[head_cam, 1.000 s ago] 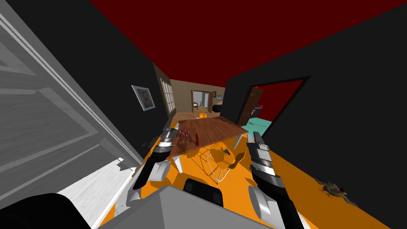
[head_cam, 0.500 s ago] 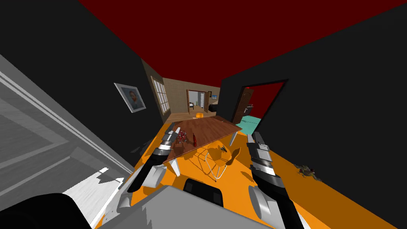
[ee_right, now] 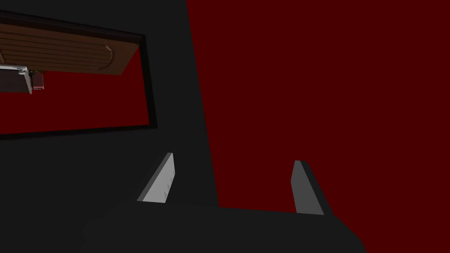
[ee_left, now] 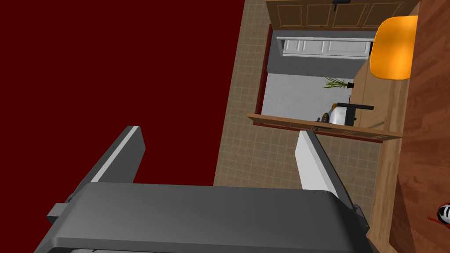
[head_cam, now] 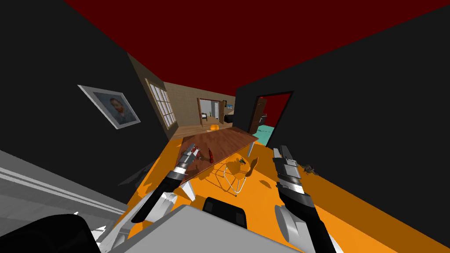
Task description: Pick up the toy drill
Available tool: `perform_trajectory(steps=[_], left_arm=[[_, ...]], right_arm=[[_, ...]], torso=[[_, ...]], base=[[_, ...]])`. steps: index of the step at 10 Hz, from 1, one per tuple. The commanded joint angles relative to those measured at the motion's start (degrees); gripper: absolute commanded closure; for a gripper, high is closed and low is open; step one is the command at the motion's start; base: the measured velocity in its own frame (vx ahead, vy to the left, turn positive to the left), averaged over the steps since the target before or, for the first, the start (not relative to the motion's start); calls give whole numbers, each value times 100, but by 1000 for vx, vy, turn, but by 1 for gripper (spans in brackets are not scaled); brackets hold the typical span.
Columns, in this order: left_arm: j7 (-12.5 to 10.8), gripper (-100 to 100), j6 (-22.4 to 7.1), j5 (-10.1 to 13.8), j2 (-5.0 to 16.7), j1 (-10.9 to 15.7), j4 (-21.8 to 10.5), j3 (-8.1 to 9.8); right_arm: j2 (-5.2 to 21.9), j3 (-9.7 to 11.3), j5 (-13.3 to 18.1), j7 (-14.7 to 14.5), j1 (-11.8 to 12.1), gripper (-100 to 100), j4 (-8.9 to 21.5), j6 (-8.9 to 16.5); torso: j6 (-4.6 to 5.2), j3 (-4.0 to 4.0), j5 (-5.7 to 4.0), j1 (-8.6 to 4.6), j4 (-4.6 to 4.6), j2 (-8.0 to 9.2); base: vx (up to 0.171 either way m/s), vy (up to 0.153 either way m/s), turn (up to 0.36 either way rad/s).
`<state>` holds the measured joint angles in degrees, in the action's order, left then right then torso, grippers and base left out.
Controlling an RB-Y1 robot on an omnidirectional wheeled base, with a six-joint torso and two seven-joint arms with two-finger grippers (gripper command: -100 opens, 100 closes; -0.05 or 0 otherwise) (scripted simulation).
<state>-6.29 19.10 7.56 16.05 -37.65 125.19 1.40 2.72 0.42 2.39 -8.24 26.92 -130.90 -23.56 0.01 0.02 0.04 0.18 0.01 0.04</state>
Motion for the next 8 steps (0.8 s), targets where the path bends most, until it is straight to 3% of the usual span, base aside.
perform_trajectory(steps=[1, 2, 3, 8], left_arm=[[-6, -100, -168, 55, 113, -112, -92, -52], [-50, -100, -246, 119, 290, -303, -263, -91], [-50, -100, -246, 119, 290, -303, -263, -91], [-201, -100, -347, 128, 794, -766, -761, -169]], right_arm=[[0, 0, 0, 0, 0, 0, 0, 0], [0, 0, 0, 0, 0, 0, 0, 0], [0, 0, 0, 0, 0, 0, 0, 0], [0, 0, 0, 0, 1, 0, 0, 0]], torso=[[0, 0, 0, 0, 0, 0], [-1, -1, 0, 0, 0, -2], [3, -2, 1, 4, -1, -4], [-2, -10, 0, -2, -3, -17]], base=[[-8, 38, -275], [-6, 44, -461], [-6, 45, -154], [18, 28, -226]])
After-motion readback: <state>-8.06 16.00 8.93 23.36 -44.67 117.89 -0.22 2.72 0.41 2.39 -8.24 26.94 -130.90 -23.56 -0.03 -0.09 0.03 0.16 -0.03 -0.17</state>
